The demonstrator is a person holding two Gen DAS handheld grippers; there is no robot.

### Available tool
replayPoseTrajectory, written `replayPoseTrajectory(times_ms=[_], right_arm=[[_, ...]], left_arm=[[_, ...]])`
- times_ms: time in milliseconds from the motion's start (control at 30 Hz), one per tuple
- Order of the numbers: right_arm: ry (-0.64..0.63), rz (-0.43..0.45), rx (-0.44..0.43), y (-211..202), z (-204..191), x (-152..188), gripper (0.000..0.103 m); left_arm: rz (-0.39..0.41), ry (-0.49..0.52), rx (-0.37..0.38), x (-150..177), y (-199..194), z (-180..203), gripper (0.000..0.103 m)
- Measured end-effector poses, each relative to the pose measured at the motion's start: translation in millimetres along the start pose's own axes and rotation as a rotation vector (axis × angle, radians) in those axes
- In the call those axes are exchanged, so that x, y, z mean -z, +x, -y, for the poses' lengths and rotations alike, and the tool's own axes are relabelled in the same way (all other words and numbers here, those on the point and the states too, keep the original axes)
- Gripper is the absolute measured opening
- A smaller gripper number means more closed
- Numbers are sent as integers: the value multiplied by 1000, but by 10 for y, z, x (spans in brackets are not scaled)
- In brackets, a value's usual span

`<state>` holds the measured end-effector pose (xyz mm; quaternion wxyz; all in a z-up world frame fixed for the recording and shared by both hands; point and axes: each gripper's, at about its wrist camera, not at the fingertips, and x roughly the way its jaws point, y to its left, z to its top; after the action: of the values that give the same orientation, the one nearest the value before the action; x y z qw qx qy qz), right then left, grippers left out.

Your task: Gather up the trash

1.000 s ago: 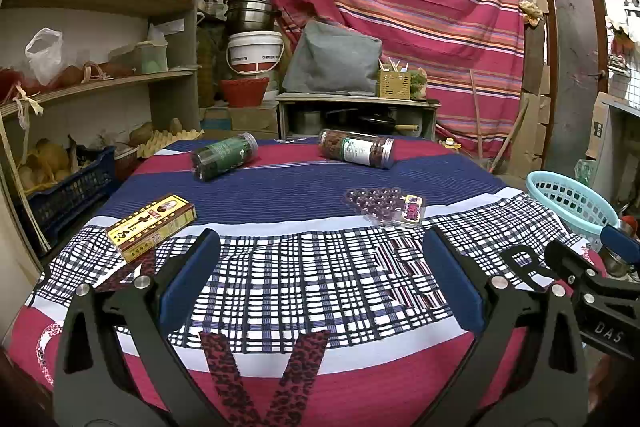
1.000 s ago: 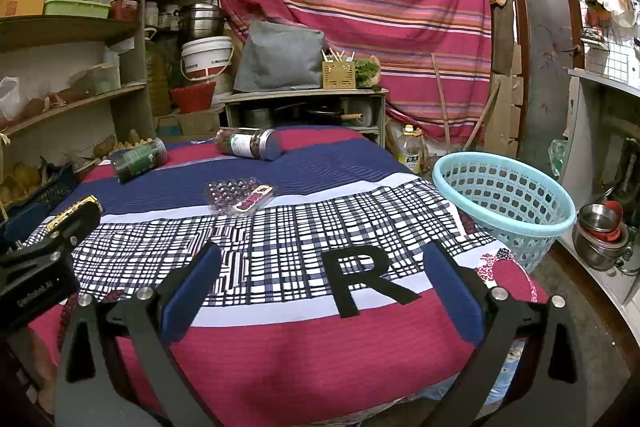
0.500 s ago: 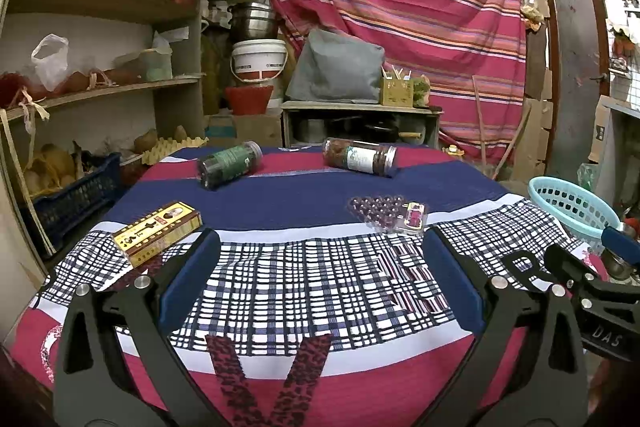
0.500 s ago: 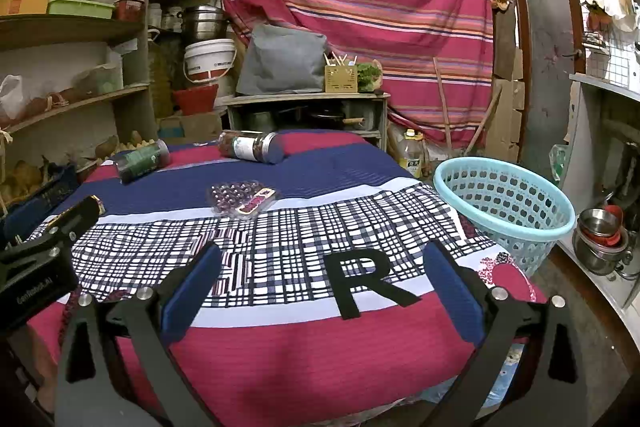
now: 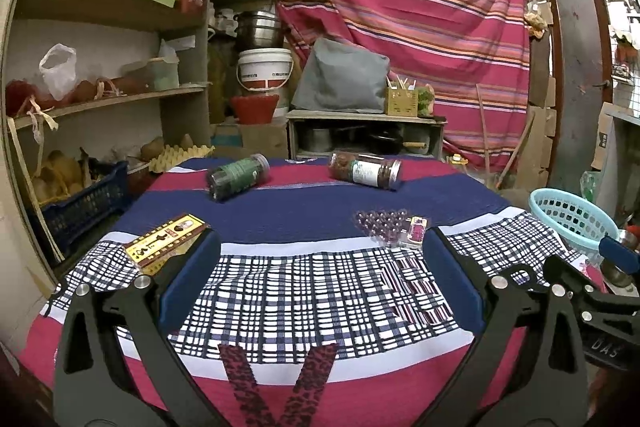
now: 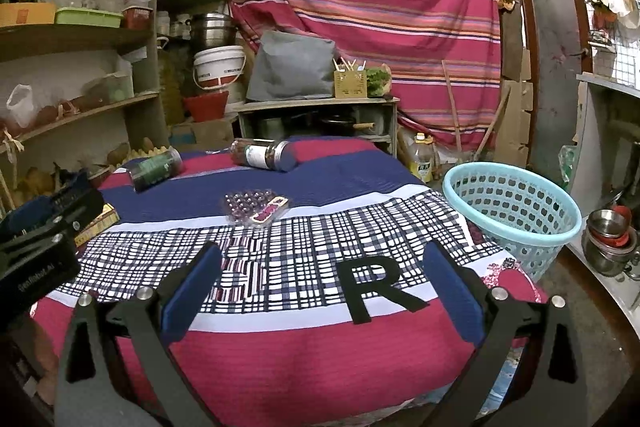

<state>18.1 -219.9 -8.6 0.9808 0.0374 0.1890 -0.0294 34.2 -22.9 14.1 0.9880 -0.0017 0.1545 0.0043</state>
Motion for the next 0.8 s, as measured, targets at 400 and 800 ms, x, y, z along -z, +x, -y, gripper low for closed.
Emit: replayPoseTrajectory(times_ms=[400,800], right_arm=[[-18,18,3,-51,21,-31,98],[-39,30,-6,-89,10,-58,98]], left_arm=[[7,4,-9,-6,-90,3,98],[14,8,-27,-1,-146,-22,98]])
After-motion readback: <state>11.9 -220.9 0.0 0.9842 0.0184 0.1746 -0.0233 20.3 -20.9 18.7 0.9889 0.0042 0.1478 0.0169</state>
